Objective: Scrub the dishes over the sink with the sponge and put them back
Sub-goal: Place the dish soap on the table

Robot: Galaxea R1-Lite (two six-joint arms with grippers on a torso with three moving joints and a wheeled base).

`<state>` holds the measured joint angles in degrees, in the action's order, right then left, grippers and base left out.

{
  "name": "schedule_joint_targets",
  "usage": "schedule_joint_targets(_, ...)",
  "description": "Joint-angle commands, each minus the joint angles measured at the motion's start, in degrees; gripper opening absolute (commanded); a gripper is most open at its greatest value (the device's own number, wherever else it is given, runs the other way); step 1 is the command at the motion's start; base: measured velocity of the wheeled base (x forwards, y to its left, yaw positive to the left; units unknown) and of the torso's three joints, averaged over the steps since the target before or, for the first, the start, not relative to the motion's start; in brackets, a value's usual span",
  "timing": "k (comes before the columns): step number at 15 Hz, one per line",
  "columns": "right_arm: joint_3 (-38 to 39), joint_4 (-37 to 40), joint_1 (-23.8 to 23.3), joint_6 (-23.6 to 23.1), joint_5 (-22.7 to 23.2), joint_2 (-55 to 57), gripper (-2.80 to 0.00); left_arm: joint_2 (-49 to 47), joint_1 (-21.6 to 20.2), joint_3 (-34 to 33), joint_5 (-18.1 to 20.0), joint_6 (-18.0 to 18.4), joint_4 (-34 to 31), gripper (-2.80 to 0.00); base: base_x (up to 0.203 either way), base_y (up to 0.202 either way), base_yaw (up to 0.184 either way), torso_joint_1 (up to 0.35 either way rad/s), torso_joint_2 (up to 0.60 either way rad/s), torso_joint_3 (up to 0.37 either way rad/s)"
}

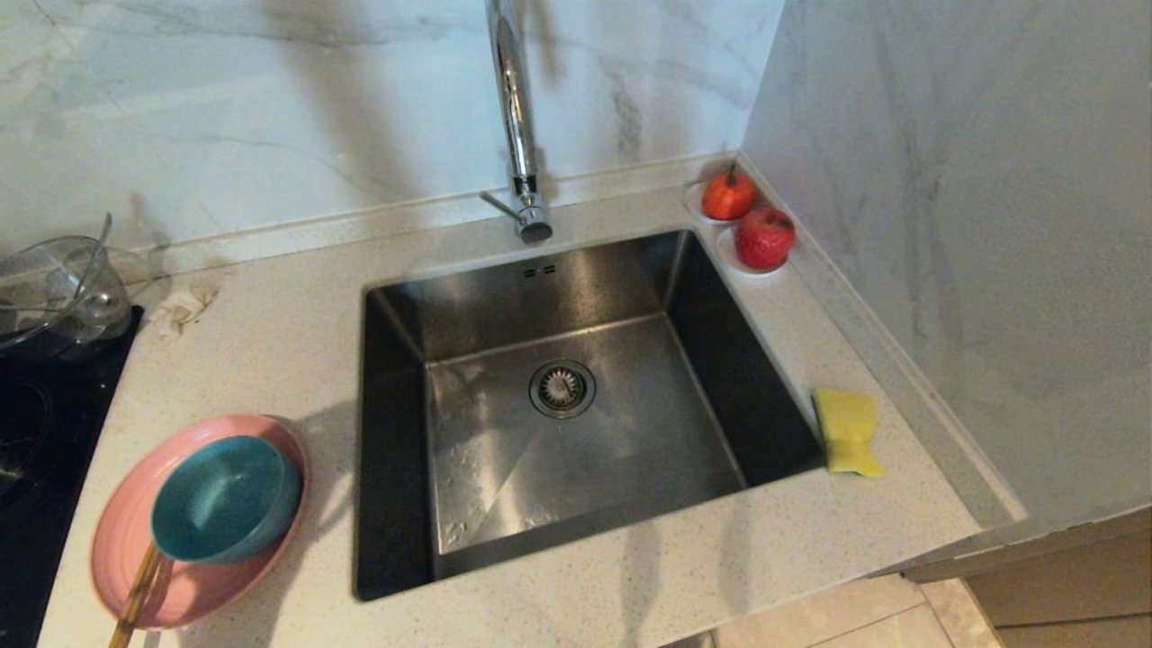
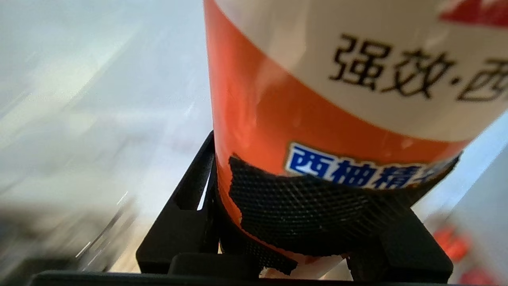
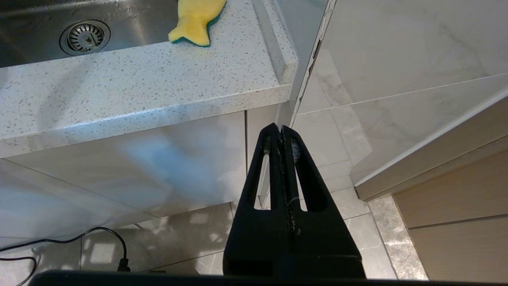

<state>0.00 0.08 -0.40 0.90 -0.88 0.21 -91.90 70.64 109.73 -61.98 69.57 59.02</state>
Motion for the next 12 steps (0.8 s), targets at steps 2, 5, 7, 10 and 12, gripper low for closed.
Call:
schedule_joint_targets(2,0.0,0.0,0.1,0.0,0.0,0.0,-2.80,2.2,-0.1,0.0,3.7,-2.2,-5.2,-2.80,0.000,0.000,0.000,0.000,0.00,0.000)
schedule_joint_targets(5,0.1,0.0,0.0,0.0,0.0,0.0,-2.80,3.7,-0.1,0.0,12.0,-8.7,-13.9,-2.80,0.000,0.000,0.000,0.000,0.00,0.000)
schedule_joint_targets(7,0.1,0.0,0.0,0.0,0.0,0.0,-2.80,5.1,-0.1,-0.1,14.7,-14.1,-19.9,-2.80,0.000,0.000,0.000,0.000,0.00,0.000)
schedule_joint_targets(10,0.1,0.0,0.0,0.0,0.0,0.0,-2.80,9.7,-0.1,-3.8,21.4,-25.9,-33.0,-2.80,0.000,0.000,0.000,0.000,0.00,0.000)
schedule_joint_targets(12,0.1,0.0,0.0,0.0,0.0,0.0,-2.80,11.7,-0.1,-7.9,23.4,-34.0,-35.7,-2.80,0.000,0.000,0.000,0.000,0.00,0.000)
